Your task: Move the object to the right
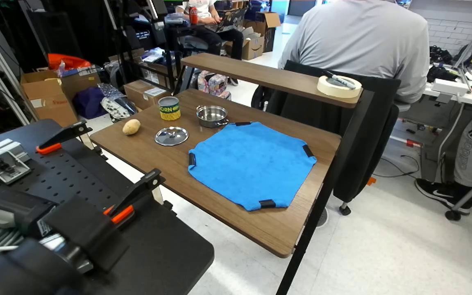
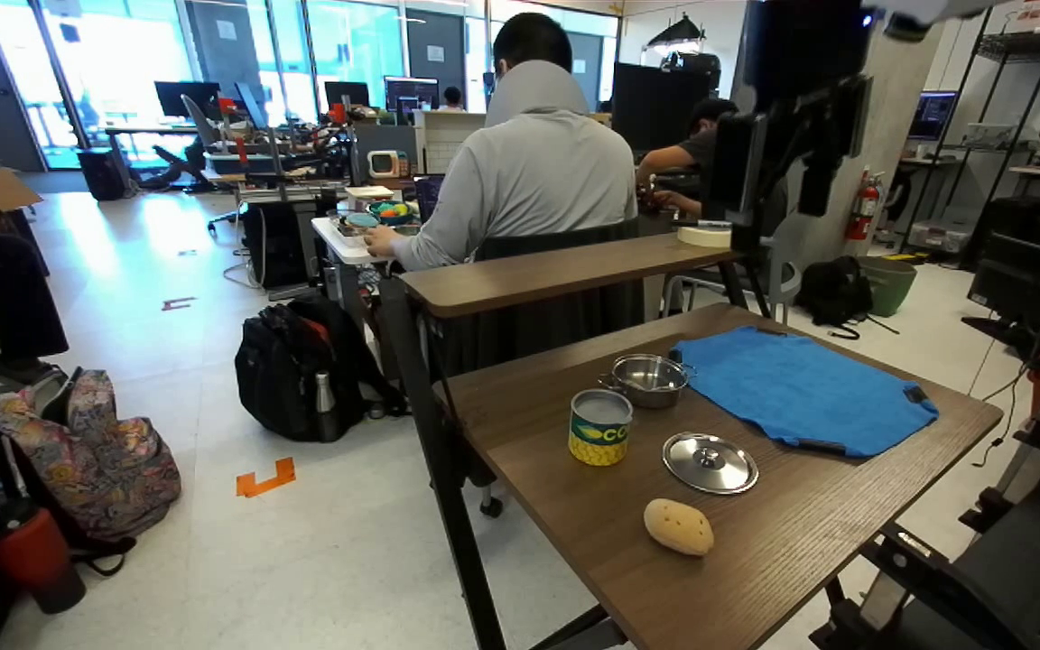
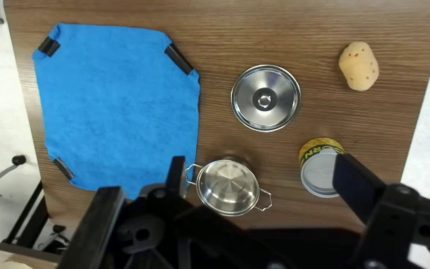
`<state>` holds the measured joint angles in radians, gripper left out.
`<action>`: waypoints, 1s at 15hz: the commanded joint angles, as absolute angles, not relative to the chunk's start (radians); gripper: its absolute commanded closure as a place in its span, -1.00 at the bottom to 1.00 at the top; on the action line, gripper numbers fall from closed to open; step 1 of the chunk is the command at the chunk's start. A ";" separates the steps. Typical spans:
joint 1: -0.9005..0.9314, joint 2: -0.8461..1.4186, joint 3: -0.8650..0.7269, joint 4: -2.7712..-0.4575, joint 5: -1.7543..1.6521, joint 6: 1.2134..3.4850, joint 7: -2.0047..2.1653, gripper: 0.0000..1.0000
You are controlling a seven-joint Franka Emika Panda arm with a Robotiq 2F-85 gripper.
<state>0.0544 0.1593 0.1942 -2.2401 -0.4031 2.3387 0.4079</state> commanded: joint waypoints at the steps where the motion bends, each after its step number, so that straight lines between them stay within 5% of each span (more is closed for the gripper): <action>1: 0.113 0.202 0.138 -2.208 -0.404 2.340 0.394 -1.00; 15: 0.104 0.395 0.128 -2.101 -0.142 2.457 0.195 -1.00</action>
